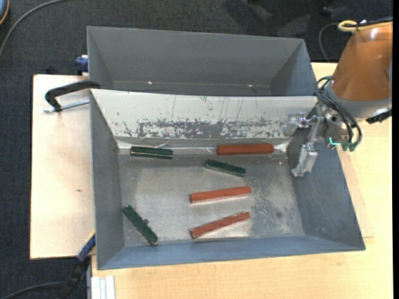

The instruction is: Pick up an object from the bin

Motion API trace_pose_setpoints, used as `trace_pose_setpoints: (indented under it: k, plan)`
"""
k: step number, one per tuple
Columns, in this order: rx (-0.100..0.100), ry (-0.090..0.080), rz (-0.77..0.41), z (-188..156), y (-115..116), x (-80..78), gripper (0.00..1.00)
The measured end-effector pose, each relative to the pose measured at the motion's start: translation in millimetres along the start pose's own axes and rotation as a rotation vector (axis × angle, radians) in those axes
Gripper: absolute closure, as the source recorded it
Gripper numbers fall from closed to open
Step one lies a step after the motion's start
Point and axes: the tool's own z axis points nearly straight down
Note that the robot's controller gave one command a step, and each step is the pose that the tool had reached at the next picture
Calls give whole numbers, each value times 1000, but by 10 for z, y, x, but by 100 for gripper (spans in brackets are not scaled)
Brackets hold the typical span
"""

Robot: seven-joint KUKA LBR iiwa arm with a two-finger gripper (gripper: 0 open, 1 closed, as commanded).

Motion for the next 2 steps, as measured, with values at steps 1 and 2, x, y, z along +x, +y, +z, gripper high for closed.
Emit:
trace_pose_setpoints:
  k: [1, 2]
  plan:
    - [-3, 2, -62, 1080, 1152, 228, 0]
    - [-2, -7, -172, 726, 1671, 492, 0]
